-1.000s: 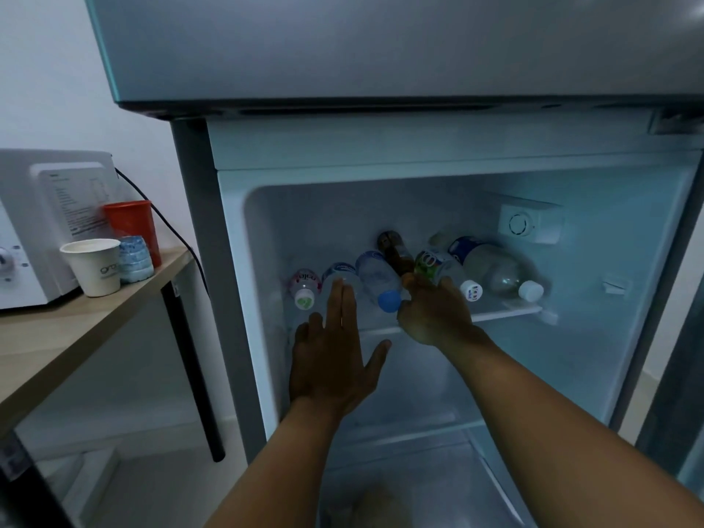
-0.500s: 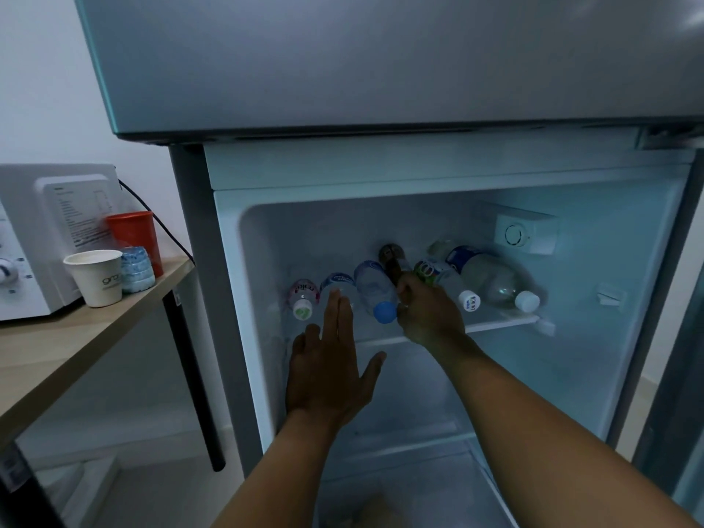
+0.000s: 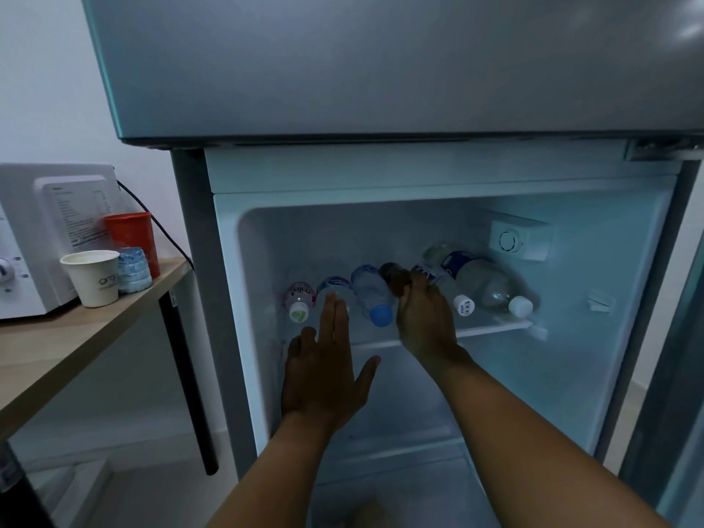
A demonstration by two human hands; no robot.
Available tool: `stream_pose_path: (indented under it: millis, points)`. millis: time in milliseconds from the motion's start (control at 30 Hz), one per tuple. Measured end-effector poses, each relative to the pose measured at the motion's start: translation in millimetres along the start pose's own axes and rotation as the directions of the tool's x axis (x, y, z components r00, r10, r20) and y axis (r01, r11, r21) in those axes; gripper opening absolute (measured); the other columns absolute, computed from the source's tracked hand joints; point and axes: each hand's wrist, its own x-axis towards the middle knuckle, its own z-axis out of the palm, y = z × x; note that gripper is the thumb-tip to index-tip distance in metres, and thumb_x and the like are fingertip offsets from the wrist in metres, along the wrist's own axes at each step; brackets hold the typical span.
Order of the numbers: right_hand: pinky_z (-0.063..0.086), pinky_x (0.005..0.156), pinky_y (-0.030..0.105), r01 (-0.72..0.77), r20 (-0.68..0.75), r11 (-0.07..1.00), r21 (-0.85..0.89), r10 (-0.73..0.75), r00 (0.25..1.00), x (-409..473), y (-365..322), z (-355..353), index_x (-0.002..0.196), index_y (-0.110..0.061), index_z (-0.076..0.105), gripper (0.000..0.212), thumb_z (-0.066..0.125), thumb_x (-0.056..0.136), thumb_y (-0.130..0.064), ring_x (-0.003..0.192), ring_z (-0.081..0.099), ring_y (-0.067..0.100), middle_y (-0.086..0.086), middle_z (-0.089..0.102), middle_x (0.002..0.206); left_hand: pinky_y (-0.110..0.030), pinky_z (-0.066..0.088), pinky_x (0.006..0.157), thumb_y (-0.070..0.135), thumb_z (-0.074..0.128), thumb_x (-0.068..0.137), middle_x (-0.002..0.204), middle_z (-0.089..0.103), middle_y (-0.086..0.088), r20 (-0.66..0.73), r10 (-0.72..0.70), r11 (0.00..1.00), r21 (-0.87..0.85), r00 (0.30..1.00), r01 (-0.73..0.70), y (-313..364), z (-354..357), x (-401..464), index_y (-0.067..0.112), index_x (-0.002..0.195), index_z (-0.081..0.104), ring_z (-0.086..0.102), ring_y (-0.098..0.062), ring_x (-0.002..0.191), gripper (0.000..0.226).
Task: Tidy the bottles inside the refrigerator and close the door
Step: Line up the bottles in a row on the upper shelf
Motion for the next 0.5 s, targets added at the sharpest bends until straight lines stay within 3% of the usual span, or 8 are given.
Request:
stream_pose_path:
  millis: [67, 133, 200, 300, 500]
  points:
    - [0.042, 0.074, 0.037, -0.097, 0.147, 0.995, -0.016, 0.098, 0.984, 7.0, 3.1, 3.6, 0.125, 0.0, 0.047, 0.029, 0.041, 0.097, -0.002, 0.098, 0.061, 0.041, 0.026, 0.063, 0.108, -0.04, 0.05, 0.089, 0.071, 0.039, 0.087, 0.165, 0.012, -0.003, -0.003, 0.004, 1.0, 0.016, 1.0, -0.004, -1.4, 1.1, 0.0, 0.017, 0.154, 0.003, 0.057, -0.029, 0.111, 0.092]
    - [0.044, 0.079, 0.036, -0.128, 0.202, 0.992, -0.019, 0.129, 0.971, 10.4, 4.1, 3.7, 0.129, -0.004, 0.046, 0.031, 0.041, 0.098, -0.005, 0.104, 0.06, 0.039, 0.024, 0.062, 0.115, -0.04, 0.048, 0.092, 0.072, 0.036, 0.088, 0.166, 0.008, -0.002, 0.014, 0.003, 1.0, 0.029, 1.0, -0.003, -1.5, 1.7, 0.0, 0.017, 0.154, 0.004, 0.055, -0.029, 0.113, 0.092]
    - [0.048, 0.084, 0.039, -0.151, 0.201, 0.989, 0.002, 0.147, 0.969, 10.2, 3.9, 1.6, 0.128, -0.008, 0.048, 0.03, 0.042, 0.099, -0.011, 0.105, 0.06, 0.038, 0.021, 0.062, 0.116, -0.039, 0.047, 0.093, 0.073, 0.033, 0.088, 0.166, 0.005, -0.002, 0.029, -0.002, 0.999, 0.044, 1.0, 0.001, -1.1, 2.5, 0.1, 0.016, 0.155, 0.003, 0.053, -0.028, 0.115, 0.093]
    - [0.047, 0.075, 0.036, -0.17, 0.145, 0.982, 0.078, 0.158, 0.977, 3.6, 3.8, -1.6, 0.12, -0.008, 0.054, 0.024, 0.044, 0.1, -0.019, 0.099, 0.061, 0.036, 0.018, 0.063, 0.11, -0.041, 0.048, 0.092, 0.072, 0.034, 0.088, 0.166, 0.009, -0.005, 0.024, 0.006, 0.998, 0.057, 1.0, -0.007, -0.8, 2.8, -1.4, 0.016, 0.154, 0.001, 0.055, -0.029, 0.113, 0.093]
    - [0.037, 0.064, 0.031, -0.163, 0.095, 0.98, 0.117, 0.152, 0.984, 3.7, 5.2, -6.6, 0.108, 0.002, 0.054, 0.02, 0.045, 0.09, 0.002, 0.087, 0.061, 0.038, 0.024, 0.063, 0.095, -0.041, 0.046, 0.095, 0.071, 0.034, 0.088, 0.166, 0.003, -0.004, 0.049, 0.015, 0.998, 0.052, 0.999, -0.018, -0.6, -0.9, -2.0, 0.017, 0.154, -0.005, 0.053, -0.029, 0.115, 0.094]
